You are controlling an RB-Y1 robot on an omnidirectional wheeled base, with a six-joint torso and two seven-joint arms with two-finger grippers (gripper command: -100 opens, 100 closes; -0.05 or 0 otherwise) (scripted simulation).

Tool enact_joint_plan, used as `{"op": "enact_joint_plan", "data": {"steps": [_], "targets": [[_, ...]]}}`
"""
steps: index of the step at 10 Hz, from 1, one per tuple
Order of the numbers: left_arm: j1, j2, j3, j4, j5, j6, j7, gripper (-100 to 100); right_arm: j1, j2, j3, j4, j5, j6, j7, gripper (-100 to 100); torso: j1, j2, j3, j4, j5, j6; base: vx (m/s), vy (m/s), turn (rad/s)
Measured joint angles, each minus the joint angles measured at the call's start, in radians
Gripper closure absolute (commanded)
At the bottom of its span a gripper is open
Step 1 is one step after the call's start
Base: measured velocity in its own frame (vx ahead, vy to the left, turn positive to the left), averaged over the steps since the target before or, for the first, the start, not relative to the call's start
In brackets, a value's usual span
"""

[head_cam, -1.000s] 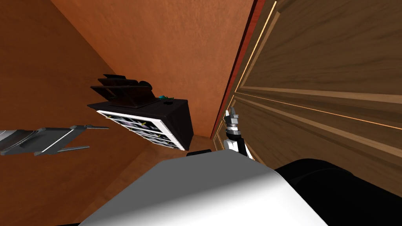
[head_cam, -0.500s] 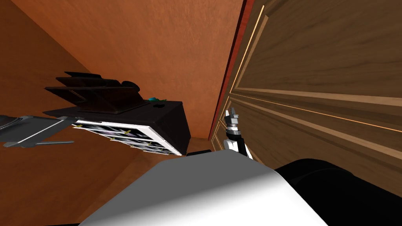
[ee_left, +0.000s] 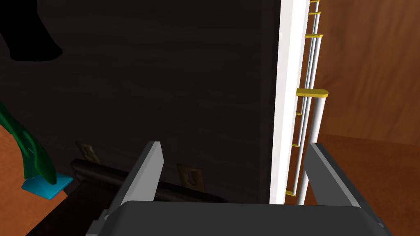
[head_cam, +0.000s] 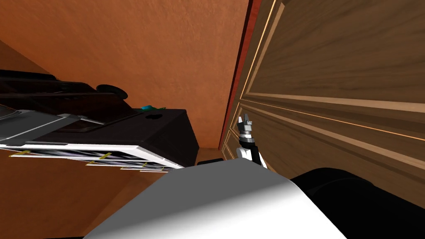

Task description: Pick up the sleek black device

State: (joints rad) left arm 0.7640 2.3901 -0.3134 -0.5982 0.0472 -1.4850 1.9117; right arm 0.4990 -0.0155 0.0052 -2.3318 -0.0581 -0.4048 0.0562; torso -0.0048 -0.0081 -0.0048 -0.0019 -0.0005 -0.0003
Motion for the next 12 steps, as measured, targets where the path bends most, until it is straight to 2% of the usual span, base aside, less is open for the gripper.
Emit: {"op": "enact_joint_plan", "data": {"steps": [1,2,4,5,6,7,8,9,10,12], "targets": [[0.013,0.028,-0.007,0.015,0.004,-0.019,0.026,-100,0.0,0.0,0.0,0.0,0.0,0.0,0.0,0,0.0,-0.001,-0.001,0.0,0.0,0.001,0.186,-0.037,-0.331],[0.06,0.056,0.001,0.061,0.017,-0.058,0.054,-100,0.0,0.0,0.0,0.0,0.0,0.0,0.0,0,0.0,-0.004,-0.003,-0.001,0.0,0.001,0.143,-0.019,-0.099],[0.073,0.088,-0.014,0.064,0.019,-0.092,0.098,-100,0.0,0.0,0.0,0.0,0.0,0.0,0.0,0,-0.001,-0.002,-0.001,-0.001,0.0,0.0,0.15,-0.046,-0.181],[0.112,0.108,-0.01,0.087,0.029,-0.125,0.126,-100,0.004,-0.001,0.005,0.003,0.001,0.001,-0.001,0,-0.005,-0.006,-0.003,0.001,0.001,0.001,0.129,0.017,-0.283],[0.119,0.126,-0.023,0.07,0.028,-0.147,0.153,-100,0.005,-0.002,0.007,0.005,0.001,0.002,-0.001,0,-0.008,-0.01,-0.005,0.001,0.001,0.002,0.108,0.004,-0.094],[0.13,0.132,-0.027,0.072,0.028,-0.164,0.167,-100,0.005,-0.002,0.007,0.005,0.001,0.002,-0.001,0,-0.01,-0.01,-0.004,0.001,0.001,0.001,0.094,-0.037,-0.056],[0.118,0.139,-0.045,0.042,0.021,-0.175,0.179,-100,0.005,-0.001,0.007,0.005,0.001,0.002,-0.001,0,-0.013,-0.009,-0.004,0.002,0.0,0.001,0.058,-0.027,-0.042],[0.146,0.141,-0.037,0.062,0.027,-0.195,0.186,-100,0.005,-0.001,0.007,0.005,0.001,0.002,-0.001,0,-0.013,-0.007,-0.003,0.002,0.0,0.001,0.038,-0.011,-0.063],[0.149,0.146,-0.043,0.047,0.025,-0.21,0.196,-100,0.005,-0.001,0.007,0.005,0.001,0.002,-0.001,0,-0.012,-0.006,-0.002,0.002,0.0,0.001,0.019,-0.002,-0.033],[0.171,0.145,-0.043,0.053,0.027,-0.238,0.203,-100,0.005,-0.001,0.007,0.005,0.001,0.002,-0.001,0,-0.011,-0.003,0.0,0.003,0.0,0.0,0.013,0.001,-0.021]]}}
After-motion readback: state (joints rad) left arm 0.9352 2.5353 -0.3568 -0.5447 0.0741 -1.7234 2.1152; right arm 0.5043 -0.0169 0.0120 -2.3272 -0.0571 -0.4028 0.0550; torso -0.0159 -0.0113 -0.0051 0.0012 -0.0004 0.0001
